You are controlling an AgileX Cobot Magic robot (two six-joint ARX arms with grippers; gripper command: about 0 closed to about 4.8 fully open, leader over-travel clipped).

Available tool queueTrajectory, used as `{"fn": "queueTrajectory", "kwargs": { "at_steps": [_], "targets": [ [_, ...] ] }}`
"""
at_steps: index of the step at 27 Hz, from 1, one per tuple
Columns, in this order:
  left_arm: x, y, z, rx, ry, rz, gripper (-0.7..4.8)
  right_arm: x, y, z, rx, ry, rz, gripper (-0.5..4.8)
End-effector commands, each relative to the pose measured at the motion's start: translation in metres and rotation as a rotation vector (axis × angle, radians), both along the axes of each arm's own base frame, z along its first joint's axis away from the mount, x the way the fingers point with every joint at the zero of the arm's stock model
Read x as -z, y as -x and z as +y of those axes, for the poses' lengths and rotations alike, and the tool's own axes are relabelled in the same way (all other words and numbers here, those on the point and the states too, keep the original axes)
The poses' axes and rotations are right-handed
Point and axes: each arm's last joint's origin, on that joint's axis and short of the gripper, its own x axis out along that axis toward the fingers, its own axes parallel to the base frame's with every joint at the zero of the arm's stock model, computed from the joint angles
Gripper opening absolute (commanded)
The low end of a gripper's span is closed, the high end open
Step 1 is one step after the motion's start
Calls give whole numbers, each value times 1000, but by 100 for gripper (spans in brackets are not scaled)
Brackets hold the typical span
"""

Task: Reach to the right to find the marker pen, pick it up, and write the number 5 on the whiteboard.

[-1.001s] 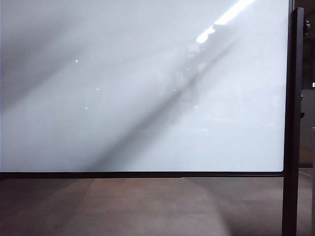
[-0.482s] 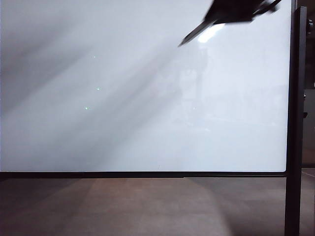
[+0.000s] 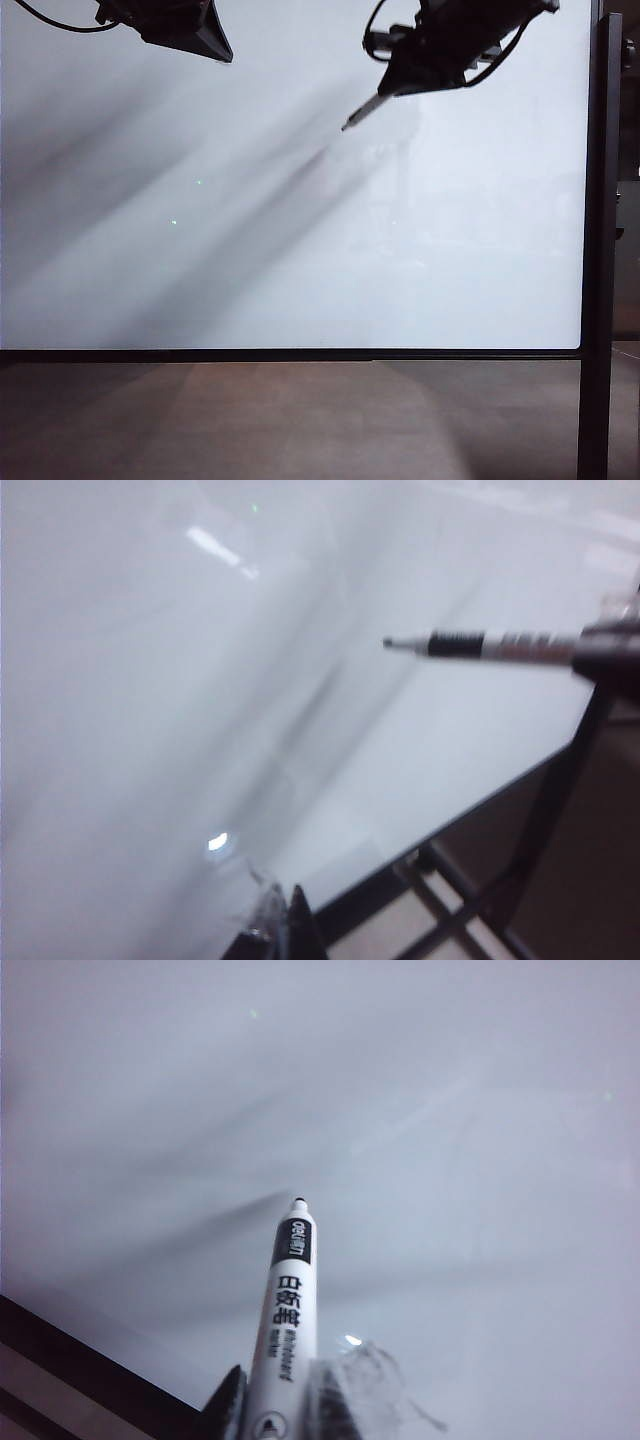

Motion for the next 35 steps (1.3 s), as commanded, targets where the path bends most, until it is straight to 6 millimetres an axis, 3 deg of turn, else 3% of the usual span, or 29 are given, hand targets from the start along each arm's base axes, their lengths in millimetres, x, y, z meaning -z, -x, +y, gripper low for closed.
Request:
{"fn": "queueTrajectory", "kwargs": {
  "at_steps": [1, 9, 15, 29, 35],
  "targets": [
    [-10, -1, -1, -3, 42, -86, -5, -5, -2, 0, 28, 23, -51, -7],
    [-10, -1, -1, -1, 40, -81, -5, 4, -13, 4, 59, 63, -83, -7],
    [-6, 1, -3, 31, 28, -41, -5, 0, -15, 3, 66, 50, -112, -7],
    [-6, 1, -3, 30, 29, -44, -5, -2, -23, -30, 192, 74, -78, -7],
    [-6, 1, -3, 30, 28, -44, -5, -10, -15, -29, 120, 49, -66, -7]
  ]
}}
